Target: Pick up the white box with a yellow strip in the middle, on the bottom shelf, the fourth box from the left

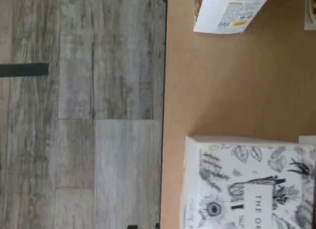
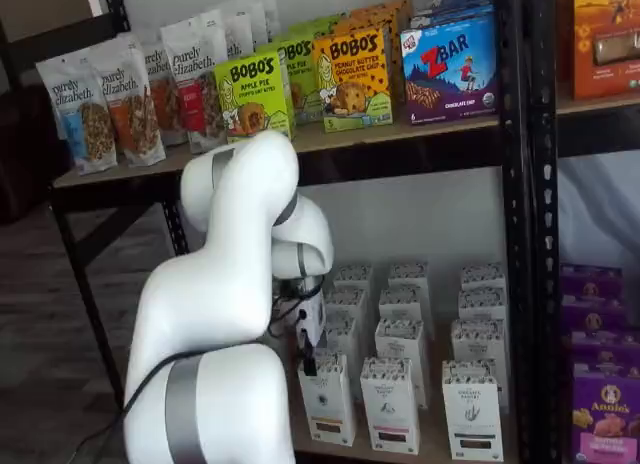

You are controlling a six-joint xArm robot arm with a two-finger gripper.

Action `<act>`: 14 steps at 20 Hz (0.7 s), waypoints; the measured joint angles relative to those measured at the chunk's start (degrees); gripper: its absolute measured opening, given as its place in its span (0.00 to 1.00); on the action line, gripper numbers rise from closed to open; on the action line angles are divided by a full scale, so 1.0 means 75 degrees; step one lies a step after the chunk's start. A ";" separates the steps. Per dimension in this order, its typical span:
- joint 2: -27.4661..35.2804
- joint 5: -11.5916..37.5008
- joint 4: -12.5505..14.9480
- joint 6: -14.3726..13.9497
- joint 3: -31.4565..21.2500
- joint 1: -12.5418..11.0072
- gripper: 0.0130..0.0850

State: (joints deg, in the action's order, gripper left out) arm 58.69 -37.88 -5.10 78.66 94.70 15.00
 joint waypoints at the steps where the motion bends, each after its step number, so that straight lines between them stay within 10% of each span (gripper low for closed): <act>1: 0.0070 -0.0025 0.0015 -0.0002 0.0096 -0.0013 1.00; 14: 0.0840 -0.0386 0.0395 -0.0211 0.1069 -0.0121 1.00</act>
State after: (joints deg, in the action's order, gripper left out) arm 64.99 -40.78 -2.14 77.08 102.71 14.09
